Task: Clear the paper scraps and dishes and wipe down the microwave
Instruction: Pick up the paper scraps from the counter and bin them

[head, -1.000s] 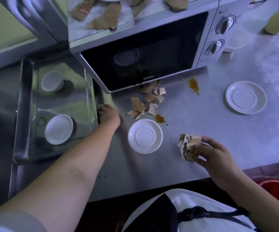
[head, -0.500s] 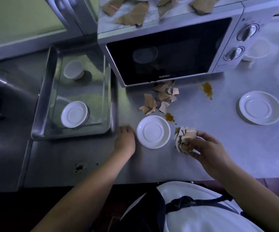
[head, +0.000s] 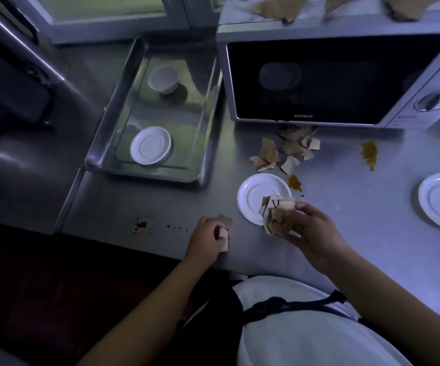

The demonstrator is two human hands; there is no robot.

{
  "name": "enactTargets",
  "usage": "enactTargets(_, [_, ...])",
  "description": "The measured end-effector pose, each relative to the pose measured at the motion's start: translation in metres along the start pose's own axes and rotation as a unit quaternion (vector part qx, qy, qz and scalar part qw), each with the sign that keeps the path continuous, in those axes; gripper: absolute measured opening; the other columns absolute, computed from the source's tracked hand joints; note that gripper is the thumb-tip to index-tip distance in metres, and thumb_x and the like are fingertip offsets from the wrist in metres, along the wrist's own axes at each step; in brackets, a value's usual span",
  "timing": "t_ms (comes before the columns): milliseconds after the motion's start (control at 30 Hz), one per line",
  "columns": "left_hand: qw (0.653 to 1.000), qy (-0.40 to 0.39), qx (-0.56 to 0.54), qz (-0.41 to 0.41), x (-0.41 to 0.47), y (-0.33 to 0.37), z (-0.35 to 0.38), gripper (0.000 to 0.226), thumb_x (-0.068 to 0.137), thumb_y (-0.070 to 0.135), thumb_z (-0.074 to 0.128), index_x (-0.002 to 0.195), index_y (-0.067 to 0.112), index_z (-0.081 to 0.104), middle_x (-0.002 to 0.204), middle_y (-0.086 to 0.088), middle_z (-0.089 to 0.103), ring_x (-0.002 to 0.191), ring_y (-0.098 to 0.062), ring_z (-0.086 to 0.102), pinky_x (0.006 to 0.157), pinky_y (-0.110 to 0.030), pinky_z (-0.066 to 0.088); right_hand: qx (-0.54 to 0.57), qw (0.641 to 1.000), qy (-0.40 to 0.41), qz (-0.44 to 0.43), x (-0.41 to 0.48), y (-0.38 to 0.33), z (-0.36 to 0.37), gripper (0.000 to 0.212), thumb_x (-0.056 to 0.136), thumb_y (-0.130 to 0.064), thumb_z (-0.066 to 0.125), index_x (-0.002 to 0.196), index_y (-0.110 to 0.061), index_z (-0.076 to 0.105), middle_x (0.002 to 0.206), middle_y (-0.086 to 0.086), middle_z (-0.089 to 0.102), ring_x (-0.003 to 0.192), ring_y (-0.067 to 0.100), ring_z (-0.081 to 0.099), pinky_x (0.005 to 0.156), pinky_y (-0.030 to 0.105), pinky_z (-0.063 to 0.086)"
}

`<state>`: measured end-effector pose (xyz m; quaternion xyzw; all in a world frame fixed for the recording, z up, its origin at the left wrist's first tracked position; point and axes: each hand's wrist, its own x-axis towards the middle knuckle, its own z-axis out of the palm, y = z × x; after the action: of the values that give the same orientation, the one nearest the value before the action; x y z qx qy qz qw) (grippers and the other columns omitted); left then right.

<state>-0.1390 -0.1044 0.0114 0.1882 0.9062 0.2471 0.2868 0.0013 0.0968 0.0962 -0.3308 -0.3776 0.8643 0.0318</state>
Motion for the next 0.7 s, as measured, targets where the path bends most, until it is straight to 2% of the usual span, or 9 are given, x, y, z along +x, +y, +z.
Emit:
enactTargets(67, [1.0, 0.007, -0.011, -0.013, 0.006, 0.0, -0.003, 0.03, 0.075, 0.003, 0.073, 0.1, 0.015, 0.064, 0.107, 0.002, 0.049, 0.096, -0.022, 0.06, 0.074, -0.017, 0.036, 0.01, 1.0, 0.0, 0.002, 0.0, -0.001, -0.001, 0.021, 0.085, 0.006, 0.06, 0.103, 0.007, 0.07, 0.093, 0.016, 0.07, 0.074, 0.023, 0.066, 0.065, 0.025, 0.052])
enactTargets(167, [0.999, -0.019, -0.017, -0.026, 0.015, 0.002, -0.01, 0.063, 0.073, 0.004, 0.079, 0.13, 0.017, 0.055, 0.119, 0.001, 0.039, 0.099, -0.016, 0.052, 0.088, -0.019, 0.038, -0.001, 1.0, 0.003, 0.0, 0.0, -0.003, -0.007, 0.02, 0.086, 0.005, 0.06, 0.101, 0.002, 0.073, 0.092, 0.016, 0.071, 0.077, 0.024, 0.067, 0.066, 0.025, 0.052])
enactTargets(233, [0.999, -0.034, -0.011, -0.034, 0.018, 0.007, -0.012, 0.075, 0.069, 0.006, 0.082, 0.135, 0.021, 0.049, 0.12, -0.001, 0.033, 0.098, -0.017, 0.05, 0.089, -0.019, 0.037, -0.005, 1.0, 0.011, 0.003, 0.001, -0.006, -0.012, 0.02, 0.085, 0.002, 0.063, 0.103, 0.001, 0.073, 0.096, 0.018, 0.071, 0.081, 0.026, 0.067, 0.07, 0.027, 0.053])
enactTargets(333, [0.998, -0.037, 0.009, -0.049, 0.02, 0.013, -0.011, 0.071, 0.066, 0.008, 0.086, 0.127, 0.021, 0.051, 0.119, -0.003, 0.034, 0.095, -0.019, 0.051, 0.088, -0.022, 0.04, -0.008, 1.0, 0.006, -0.001, -0.002, -0.008, -0.021, 0.018, 0.085, -0.001, 0.064, 0.098, -0.005, 0.076, 0.098, 0.017, 0.073, 0.081, 0.025, 0.067, 0.071, 0.027, 0.055])
enactTargets(400, [0.997, -0.036, 0.027, -0.065, 0.023, 0.016, -0.01, 0.058, 0.065, 0.01, 0.087, 0.113, 0.017, 0.056, 0.117, -0.004, 0.034, 0.096, -0.022, 0.054, 0.089, -0.025, 0.043, 0.003, 1.0, -0.008, -0.008, -0.005, -0.009, -0.027, 0.017, 0.083, -0.002, 0.065, 0.088, -0.011, 0.078, 0.09, 0.011, 0.074, 0.075, 0.021, 0.069, 0.066, 0.024, 0.056])
enactTargets(467, [0.995, -0.032, 0.05, -0.076, 0.023, 0.018, -0.01, 0.047, 0.064, 0.012, 0.089, 0.099, 0.015, 0.058, 0.114, -0.006, 0.036, 0.096, -0.025, 0.057, 0.086, -0.024, 0.045, 0.013, 1.0, -0.012, -0.007, -0.007, -0.008, -0.034, 0.017, 0.08, -0.004, 0.066, 0.087, -0.014, 0.079, 0.089, 0.01, 0.074, 0.075, 0.021, 0.07, 0.068, 0.024, 0.057])
enactTargets(500, [0.995, -0.024, 0.053, -0.078, 0.023, 0.018, -0.009, 0.048, 0.063, 0.012, 0.09, 0.1, 0.014, 0.059, 0.114, -0.007, 0.038, 0.095, -0.025, 0.057, 0.086, -0.025, 0.045, 0.014, 1.0, -0.003, -0.003, -0.006, -0.007, -0.039, 0.018, 0.082, -0.004, 0.066, 0.091, -0.013, 0.078, 0.091, 0.012, 0.073, 0.079, 0.024, 0.07, 0.07, 0.026, 0.056])
enactTargets(600, [0.996, 0.014, 0.029, -0.081, 0.019, 0.019, -0.003, 0.068, 0.062, 0.009, 0.09, 0.121, 0.011, 0.055, 0.12, -0.008, 0.044, 0.1, -0.025, 0.057, 0.092, -0.033, 0.048, 0.024, 0.999, 0.046, 0.015, -0.004, -0.005, -0.052, 0.018, 0.091, -0.002, 0.061, 0.101, -0.009, 0.074, 0.096, 0.015, 0.072, 0.085, 0.026, 0.07, 0.071, 0.029, 0.058])
enactTargets(700, [0.995, 0.024, 0.021, -0.098, 0.017, 0.02, 0.001, 0.06, 0.064, 0.007, 0.089, 0.115, 0.008, 0.058, 0.111, -0.013, 0.063, 0.099, -0.03, 0.063, 0.085, -0.035, 0.051, 0.031, 0.999, 0.037, 0.011, -0.005, -0.003, -0.06, 0.032, 0.092, -0.001, 0.057, 0.079, -0.019, 0.079, 0.087, 0.009, 0.074, 0.075, 0.019, 0.072, 0.062, 0.027, 0.058])
